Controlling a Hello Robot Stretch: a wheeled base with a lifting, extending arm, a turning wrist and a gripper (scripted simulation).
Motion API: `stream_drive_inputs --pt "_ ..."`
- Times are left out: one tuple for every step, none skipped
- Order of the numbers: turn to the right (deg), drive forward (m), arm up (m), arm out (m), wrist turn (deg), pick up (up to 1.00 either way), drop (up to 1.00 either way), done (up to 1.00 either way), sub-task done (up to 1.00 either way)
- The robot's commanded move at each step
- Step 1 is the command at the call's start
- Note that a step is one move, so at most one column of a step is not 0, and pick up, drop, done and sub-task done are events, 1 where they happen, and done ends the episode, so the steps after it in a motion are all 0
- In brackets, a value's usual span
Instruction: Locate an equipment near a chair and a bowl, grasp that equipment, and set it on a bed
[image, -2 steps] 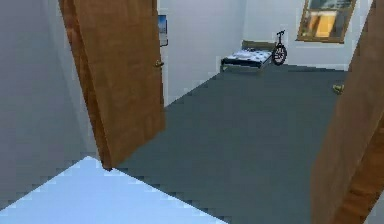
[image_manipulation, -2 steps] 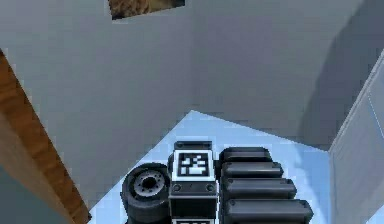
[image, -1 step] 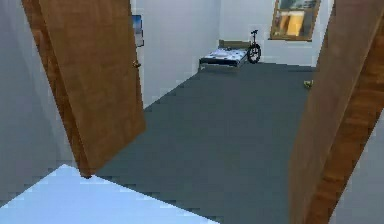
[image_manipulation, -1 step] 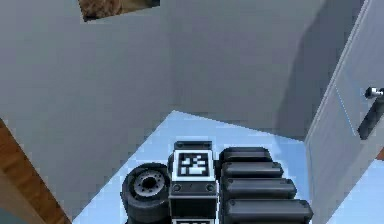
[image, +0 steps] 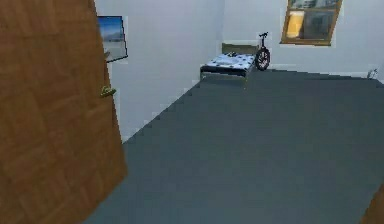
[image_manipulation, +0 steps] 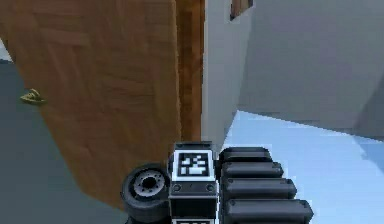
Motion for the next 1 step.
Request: stream_drive_inputs --pt "21.0 0.00 0.00 0.00 0.0 0.00 0.00 0.00 0.00"
